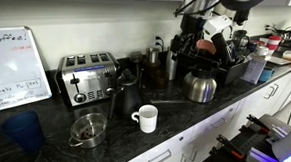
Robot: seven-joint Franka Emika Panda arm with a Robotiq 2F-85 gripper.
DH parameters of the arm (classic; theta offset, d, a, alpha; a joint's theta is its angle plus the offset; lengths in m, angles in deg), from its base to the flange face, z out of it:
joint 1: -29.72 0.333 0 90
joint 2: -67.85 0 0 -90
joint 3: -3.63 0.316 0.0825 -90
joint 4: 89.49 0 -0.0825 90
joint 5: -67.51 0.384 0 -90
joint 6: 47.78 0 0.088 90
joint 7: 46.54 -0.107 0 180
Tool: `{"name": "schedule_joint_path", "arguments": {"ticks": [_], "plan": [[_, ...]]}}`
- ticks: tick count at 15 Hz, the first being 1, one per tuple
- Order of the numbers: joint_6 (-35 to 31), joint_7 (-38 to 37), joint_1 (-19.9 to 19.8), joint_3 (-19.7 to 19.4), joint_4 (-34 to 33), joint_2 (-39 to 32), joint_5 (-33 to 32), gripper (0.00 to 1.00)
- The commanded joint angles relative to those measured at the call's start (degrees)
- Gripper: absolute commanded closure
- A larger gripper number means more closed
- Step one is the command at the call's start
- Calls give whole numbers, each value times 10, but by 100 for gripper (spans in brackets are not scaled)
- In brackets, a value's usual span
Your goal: Move the brown glass cup to the edge of the counter
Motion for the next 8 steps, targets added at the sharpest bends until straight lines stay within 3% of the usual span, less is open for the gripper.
{"name": "schedule_joint_path", "arguments": {"ticks": [1, 5, 6, 8], "plan": [[-60, 3, -5, 6, -8, -78, -65, 0], [-118, -8, -6, -9, -38, -172, -168, 0], [-106, -10, 6, -16, -13, -141, -141, 0], [-110, -10, 8, -22, -18, -158, -145, 0]]}}
